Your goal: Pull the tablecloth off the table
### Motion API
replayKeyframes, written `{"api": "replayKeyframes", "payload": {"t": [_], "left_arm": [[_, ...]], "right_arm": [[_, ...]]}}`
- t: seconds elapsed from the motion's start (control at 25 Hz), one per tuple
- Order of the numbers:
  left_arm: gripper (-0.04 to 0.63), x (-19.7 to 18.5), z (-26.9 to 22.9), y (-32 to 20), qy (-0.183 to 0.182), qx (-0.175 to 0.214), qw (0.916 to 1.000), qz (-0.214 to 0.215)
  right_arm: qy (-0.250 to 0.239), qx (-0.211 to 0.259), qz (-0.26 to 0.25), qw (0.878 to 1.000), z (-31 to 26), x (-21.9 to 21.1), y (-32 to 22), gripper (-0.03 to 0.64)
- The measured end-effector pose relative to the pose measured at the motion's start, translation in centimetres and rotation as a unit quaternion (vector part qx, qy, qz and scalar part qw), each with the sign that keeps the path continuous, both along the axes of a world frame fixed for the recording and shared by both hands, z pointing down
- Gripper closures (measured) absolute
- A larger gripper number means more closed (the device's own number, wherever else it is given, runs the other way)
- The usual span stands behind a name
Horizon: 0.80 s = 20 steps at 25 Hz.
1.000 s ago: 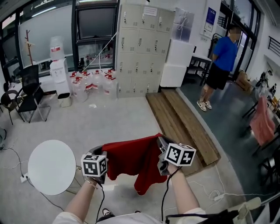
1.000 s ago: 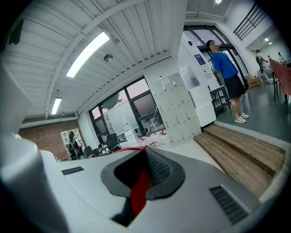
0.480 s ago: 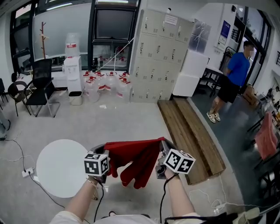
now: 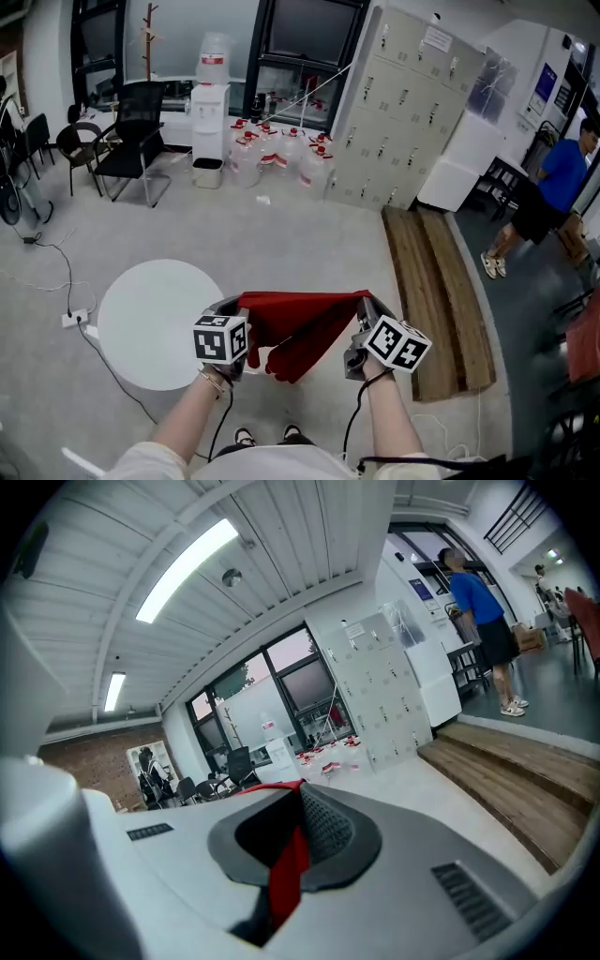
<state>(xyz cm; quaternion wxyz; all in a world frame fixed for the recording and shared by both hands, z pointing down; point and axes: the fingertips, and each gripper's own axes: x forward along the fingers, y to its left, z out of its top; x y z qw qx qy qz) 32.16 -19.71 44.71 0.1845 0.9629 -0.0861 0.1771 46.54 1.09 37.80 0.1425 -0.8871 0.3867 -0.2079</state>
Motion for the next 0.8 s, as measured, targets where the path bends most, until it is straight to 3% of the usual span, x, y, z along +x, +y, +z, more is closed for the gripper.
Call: {"api": "replayKeyframes", "payload": {"t": [0.24,0.8], "left_arm": [[0.577,-0.9,-0.1,-1.0,-0.002,-0.014,0.9994,-0.032],[0.577,-0.7,0.8,0.2,-0.024,-0.011,0.9988,-0.042]], "right_arm": [[0.002,-0.021,-0.024,0.999,0.8,0.1,-1.4,0.588],[-0.012,-0.027,-0.032,0.999,2.8,1.1,-0.5,0.588]]}}
